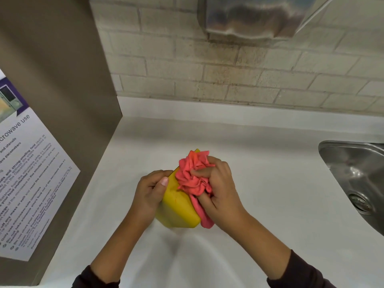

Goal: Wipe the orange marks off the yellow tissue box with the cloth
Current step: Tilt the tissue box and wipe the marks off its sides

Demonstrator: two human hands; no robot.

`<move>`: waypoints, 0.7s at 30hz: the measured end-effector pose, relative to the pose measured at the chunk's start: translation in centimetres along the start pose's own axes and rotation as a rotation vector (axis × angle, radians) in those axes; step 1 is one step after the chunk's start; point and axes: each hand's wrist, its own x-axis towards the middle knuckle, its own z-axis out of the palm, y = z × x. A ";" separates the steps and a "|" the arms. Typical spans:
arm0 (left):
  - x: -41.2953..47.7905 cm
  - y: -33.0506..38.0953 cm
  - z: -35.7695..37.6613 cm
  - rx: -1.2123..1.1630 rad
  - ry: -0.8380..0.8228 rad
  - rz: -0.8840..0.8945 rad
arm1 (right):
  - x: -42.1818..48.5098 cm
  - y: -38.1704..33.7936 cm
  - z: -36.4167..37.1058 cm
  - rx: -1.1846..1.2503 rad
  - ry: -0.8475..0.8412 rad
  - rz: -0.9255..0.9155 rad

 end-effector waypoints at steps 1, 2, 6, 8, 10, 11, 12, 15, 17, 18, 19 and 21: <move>0.0 0.0 0.0 0.004 0.002 0.007 | -0.3 0.5 -0.5 -0.005 -0.022 -0.041; 0.0 0.0 0.1 0.008 0.002 0.017 | -0.4 1.0 -0.9 -0.014 -0.024 -0.075; 0.2 -0.2 0.1 0.019 0.030 0.004 | 0.0 1.1 -0.7 0.016 0.127 0.033; 0.3 -0.2 0.0 0.043 0.037 0.009 | 0.6 0.5 0.3 0.015 0.226 0.143; 0.4 0.1 0.1 0.062 0.022 0.020 | 1.1 -0.1 1.1 0.004 0.228 0.223; 0.5 0.2 0.2 0.069 0.014 0.022 | 1.2 -0.3 1.4 -0.007 0.203 0.230; 0.4 0.2 0.2 0.066 0.012 0.020 | 1.2 -0.5 1.5 -0.014 0.177 0.206; 0.1 0.1 0.4 0.010 0.015 0.005 | 0.6 -0.9 1.3 0.009 0.096 0.052; 0.0 0.0 0.4 -0.026 0.025 -0.003 | 0.2 -0.5 0.7 0.035 0.008 -0.036; 0.0 -0.1 0.3 -0.034 0.029 -0.003 | 0.0 -0.2 0.2 0.025 -0.024 -0.080; 0.1 -0.1 0.3 -0.036 0.034 0.004 | -0.2 0.1 -0.3 0.003 -0.046 -0.120; 0.1 -0.1 0.3 -0.031 0.046 0.017 | -0.3 0.9 -1.3 -0.025 -0.064 -0.158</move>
